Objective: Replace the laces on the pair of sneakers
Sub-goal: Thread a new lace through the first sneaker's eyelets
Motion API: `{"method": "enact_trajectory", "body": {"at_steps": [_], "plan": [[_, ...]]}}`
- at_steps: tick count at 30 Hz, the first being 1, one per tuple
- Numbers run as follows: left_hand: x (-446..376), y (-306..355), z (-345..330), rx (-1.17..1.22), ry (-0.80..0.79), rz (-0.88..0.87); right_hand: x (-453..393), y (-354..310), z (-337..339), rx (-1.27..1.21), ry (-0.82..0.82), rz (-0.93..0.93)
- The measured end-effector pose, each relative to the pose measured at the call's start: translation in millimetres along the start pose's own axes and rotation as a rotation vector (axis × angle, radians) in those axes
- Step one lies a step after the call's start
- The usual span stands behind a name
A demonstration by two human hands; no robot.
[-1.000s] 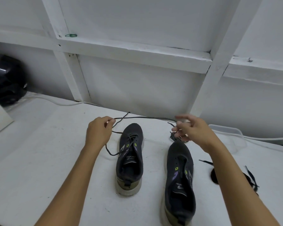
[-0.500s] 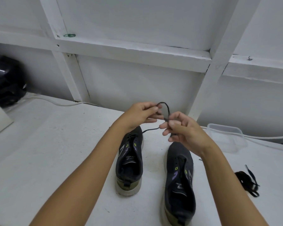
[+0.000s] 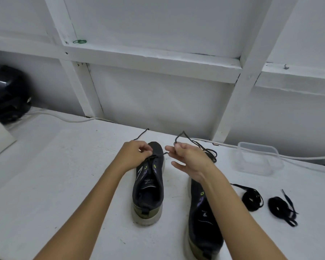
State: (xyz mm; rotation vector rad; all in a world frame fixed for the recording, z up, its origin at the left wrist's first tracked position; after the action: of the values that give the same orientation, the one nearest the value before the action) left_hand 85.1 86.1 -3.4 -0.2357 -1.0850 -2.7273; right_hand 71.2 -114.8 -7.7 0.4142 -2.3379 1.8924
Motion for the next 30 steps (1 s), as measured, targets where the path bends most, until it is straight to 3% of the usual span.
{"method": "enact_trajectory", "body": {"at_steps": [3, 6, 13, 22, 30], "plan": [[6.1, -10.8, -4.9, -0.031, 0.018, 0.016, -5.5, 12.5, -5.7, -0.003, 0.271, -0.055], [10.7, -17.1, -12.4, -0.045, 0.010, 0.021, -4.6, 28.1, -17.9, -0.160, 0.408, -0.038], [15.3, -21.4, -24.8, -0.037, 0.005, 0.026, 5.6, 64.1, -31.9, -0.113, 0.442, -0.001], [15.3, -23.6, -27.9, 0.042, 0.003, 0.004, 5.4, 52.4, -35.0, 0.379, 0.462, 0.146], [14.4, -28.5, -29.7, 0.122, 0.004, 0.005, 5.5, 45.4, -35.0, 0.552, 0.464, 0.223]]}}
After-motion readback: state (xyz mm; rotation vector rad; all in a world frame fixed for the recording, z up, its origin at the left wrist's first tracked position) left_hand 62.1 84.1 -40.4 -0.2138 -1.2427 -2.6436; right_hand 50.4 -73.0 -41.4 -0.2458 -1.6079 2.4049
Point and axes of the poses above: each hand's wrist, its own x-axis away from the middle knuckle, its own z-axis out of the back of the hand, y = z × x, the point moved 5 cm from there along -x, towards the middle knuckle, and after that the axes turned 12 degrees about z, right-handed, at the moved point
